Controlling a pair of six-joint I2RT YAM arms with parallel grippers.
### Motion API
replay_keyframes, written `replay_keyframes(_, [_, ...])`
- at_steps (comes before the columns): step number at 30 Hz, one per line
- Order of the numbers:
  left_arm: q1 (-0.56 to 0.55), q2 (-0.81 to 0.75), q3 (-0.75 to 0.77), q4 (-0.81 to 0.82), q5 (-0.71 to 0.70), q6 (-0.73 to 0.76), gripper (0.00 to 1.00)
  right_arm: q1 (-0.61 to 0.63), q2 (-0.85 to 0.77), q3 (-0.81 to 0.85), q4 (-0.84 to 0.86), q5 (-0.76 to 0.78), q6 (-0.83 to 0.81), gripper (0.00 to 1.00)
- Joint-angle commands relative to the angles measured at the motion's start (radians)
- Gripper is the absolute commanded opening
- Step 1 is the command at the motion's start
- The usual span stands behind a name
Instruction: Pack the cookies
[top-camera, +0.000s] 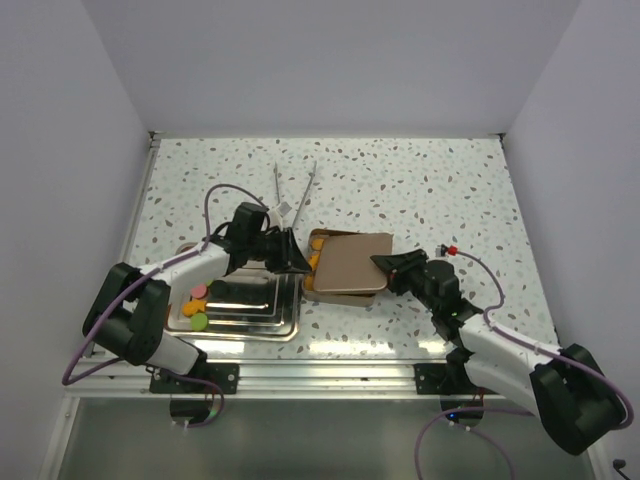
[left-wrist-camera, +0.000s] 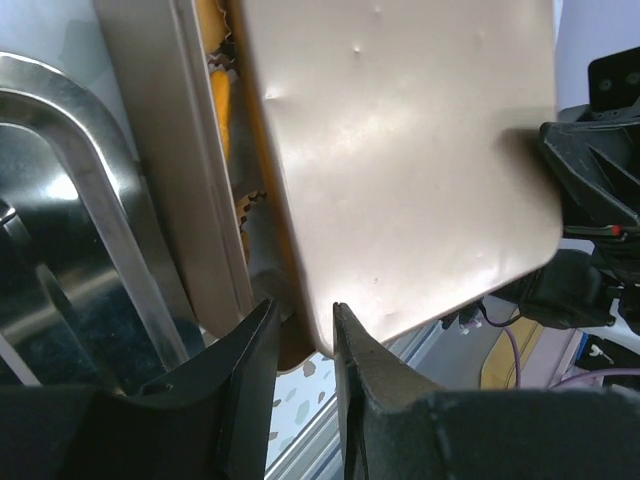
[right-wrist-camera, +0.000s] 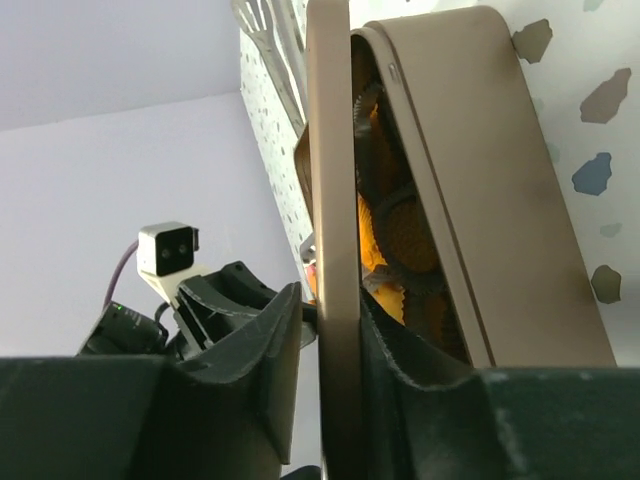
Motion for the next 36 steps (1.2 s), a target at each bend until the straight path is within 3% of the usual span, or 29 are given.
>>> replay_keyframes(1, [0.011, 0.004, -0.01, 0.081, 0.042, -0.006, 0.33, 0.002, 0.005, 0.025, 0.018, -0.005, 0.0, 0.38])
replay_keyframes(7, [0.013, 0.003, -0.022, 0.091, 0.035, -0.014, 0.31, 0.002, -0.046, 0.03, -0.067, -0.024, -0.001, 0.7])
replay_keyframes(12, [0.013, 0.001, -0.028, 0.091, 0.034, -0.024, 0.3, 0.002, -0.098, 0.045, -0.157, -0.01, -0.016, 0.76])
replay_keyframes(23, [0.013, -0.028, -0.044, 0.109, 0.016, -0.029, 0.28, -0.004, -0.187, 0.106, -0.409, 0.01, -0.081, 0.72])
replay_keyframes(28, [0.013, -0.045, -0.044, 0.109, 0.006, -0.029, 0.28, -0.004, -0.19, 0.192, -0.541, 0.033, -0.173, 0.58])
replay_keyframes(36, [0.013, -0.062, -0.044, 0.058, 0.002, -0.032, 0.27, -0.004, -0.129, 0.219, -0.519, 0.006, -0.191, 0.43])
